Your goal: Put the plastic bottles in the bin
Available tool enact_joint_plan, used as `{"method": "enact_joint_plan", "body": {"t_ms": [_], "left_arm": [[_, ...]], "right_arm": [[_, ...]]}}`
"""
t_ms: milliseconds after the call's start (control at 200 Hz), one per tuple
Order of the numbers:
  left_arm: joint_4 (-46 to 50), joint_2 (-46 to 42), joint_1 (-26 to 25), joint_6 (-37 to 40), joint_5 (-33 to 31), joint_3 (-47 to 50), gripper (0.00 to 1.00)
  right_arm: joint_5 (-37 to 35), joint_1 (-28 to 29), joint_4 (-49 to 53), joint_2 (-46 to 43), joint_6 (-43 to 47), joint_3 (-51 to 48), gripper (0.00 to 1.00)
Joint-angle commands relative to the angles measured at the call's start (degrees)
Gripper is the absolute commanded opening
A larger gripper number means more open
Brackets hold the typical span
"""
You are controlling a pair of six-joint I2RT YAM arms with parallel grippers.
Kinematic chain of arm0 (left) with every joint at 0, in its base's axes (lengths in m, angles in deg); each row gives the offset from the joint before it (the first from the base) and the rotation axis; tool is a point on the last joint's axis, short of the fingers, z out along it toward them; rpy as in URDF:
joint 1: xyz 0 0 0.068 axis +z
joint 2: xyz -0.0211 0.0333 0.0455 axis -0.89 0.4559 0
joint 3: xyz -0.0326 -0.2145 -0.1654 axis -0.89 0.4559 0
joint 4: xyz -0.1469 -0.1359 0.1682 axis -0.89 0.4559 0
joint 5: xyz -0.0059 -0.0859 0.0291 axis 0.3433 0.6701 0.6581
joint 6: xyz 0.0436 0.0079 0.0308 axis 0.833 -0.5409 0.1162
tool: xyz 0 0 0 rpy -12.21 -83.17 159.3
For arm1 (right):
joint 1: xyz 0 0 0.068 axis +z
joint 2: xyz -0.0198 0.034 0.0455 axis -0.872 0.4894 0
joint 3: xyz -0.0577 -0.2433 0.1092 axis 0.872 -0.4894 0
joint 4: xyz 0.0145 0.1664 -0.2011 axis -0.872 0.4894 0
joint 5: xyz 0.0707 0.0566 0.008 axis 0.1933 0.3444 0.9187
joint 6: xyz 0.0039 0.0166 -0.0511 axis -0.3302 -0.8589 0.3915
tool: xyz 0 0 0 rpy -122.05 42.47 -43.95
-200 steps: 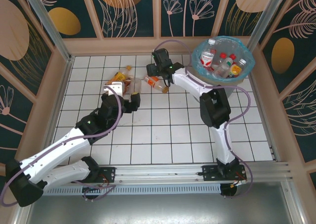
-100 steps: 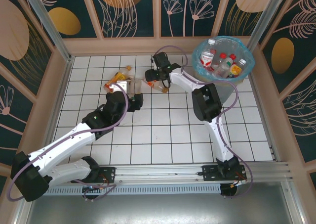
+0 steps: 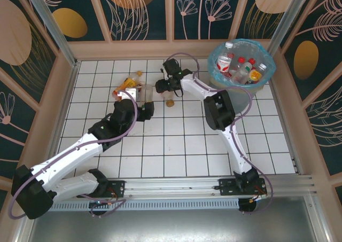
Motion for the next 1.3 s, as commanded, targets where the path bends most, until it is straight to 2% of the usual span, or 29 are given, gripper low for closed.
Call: {"method": "enact_joint_plan", "body": {"t_ms": [0, 210, 500, 606, 701, 836, 936, 1046, 1141, 1296], "left_arm": [[-1.4, -1.2, 0.4, 0.2, 0.6, 0.4, 0.97], [-1.1, -2.3, 0.5, 0.1, 0.7, 0.0, 0.98], [0.4, -2.8, 0.5, 0.5, 5.1, -4.3, 0.97], [-0.5, -2.9, 0.5, 0.5, 8.4, -6.3, 0.97], [-0.7, -1.7, 0.5, 1.1, 12.5, -8.6, 0.96], [-2.2, 0.9, 0.4, 1.3, 22.8, -11.9, 0.93], [-5.0, 3.3, 0.4, 0.3, 31.6, -13.4, 0.90], [-7.1, 6.5, -0.9, 0.4, 37.0, -15.7, 0.89], [-7.9, 9.8, -2.1, 1.6, 40.2, -18.4, 0.88], [-7.3, 14.4, -2.6, 3.3, 41.6, -23.2, 0.88]], "right_arm": [[1.0, 0.4, 3.9, 1.1, 0.5, 4.2, 0.70], [-0.3, 1.1, 8.0, -1.8, 0.0, 9.3, 0.58], [-6.5, 4.2, 9.5, -18.1, 1.2, 10.4, 0.53], [-13.1, 4.6, 9.0, -25.3, 2.6, 10.2, 0.50], [-22.4, 4.6, 7.2, -32.2, 5.3, 8.6, 0.48], [-35.6, 3.9, -1.7, -43.0, 12.6, -0.4, 0.48], [-40.3, 1.7, -10.5, -51.0, 16.6, -10.1, 0.46], [-42.6, -1.8, -18.2, -59.3, 17.8, -20.4, 0.45], [-42.5, -8.0, -23.2, -66.2, 16.9, -28.7, 0.44], [-41.7, -14.3, -29.6, -74.4, 15.5, -41.5, 0.44]]}}
